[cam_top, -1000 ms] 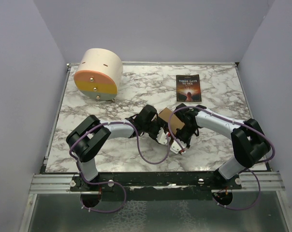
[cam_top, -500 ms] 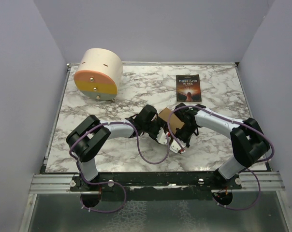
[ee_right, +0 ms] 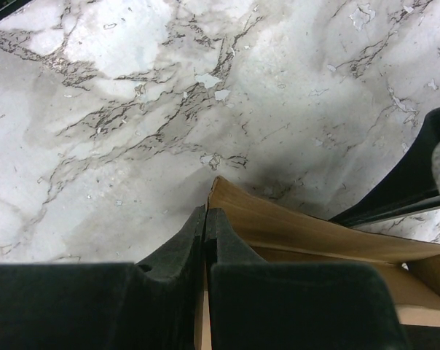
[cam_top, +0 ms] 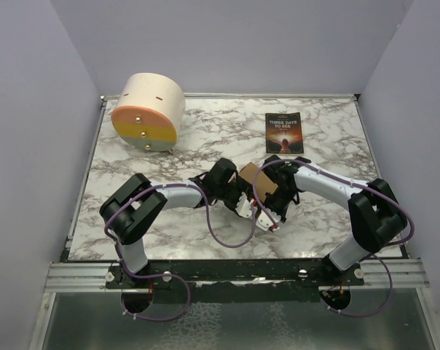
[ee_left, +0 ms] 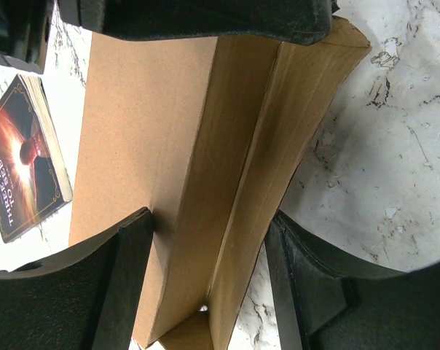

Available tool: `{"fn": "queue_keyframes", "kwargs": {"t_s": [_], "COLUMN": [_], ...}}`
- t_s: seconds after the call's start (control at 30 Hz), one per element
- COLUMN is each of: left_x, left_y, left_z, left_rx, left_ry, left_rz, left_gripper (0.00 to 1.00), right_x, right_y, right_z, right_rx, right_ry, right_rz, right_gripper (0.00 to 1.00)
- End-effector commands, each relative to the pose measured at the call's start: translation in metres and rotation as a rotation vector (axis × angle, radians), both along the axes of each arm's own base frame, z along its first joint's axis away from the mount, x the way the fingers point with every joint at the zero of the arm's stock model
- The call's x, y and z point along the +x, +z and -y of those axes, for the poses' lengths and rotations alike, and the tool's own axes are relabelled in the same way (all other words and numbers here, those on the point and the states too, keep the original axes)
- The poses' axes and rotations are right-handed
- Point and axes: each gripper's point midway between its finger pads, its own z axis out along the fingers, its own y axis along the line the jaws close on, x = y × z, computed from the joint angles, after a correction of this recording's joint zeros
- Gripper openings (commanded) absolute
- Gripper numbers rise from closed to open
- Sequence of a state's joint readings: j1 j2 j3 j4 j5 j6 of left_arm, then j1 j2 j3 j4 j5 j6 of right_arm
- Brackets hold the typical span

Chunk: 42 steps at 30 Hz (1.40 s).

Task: Fold the paper box

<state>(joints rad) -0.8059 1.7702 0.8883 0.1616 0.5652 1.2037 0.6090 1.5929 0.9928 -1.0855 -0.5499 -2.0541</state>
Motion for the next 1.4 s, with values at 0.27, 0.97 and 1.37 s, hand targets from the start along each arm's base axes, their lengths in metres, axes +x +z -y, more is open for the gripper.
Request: {"fn": "queue_keyframes", "kwargs": {"t_s": [0.27,0.97,1.37], "left_x": [-0.031,-0.03,-0.029], "left_y": [-0.055,-0.055,-0.055], "left_z": [-0.033,-0.034,-0.033], "left_rx": [0.171,0.174,0.174], "left_ry": [0.026,0.03,0.033], "left_rz": [-0.196,-0.196,-0.198], "left_gripper": [0.62,0.61,0.61], "right_x": [0.016,0.027,0.022], "right_y": [0.031,0.042,0.053], "right_z": [-0.032,-0.012,-0.009], "right_rx": [0.208,0.181,0.196], "right_ry": [0.328,0.257,0.22], "right_rz": [0.205,0.239,0.225], "right_gripper": [0.01,0.02,0.13]}}
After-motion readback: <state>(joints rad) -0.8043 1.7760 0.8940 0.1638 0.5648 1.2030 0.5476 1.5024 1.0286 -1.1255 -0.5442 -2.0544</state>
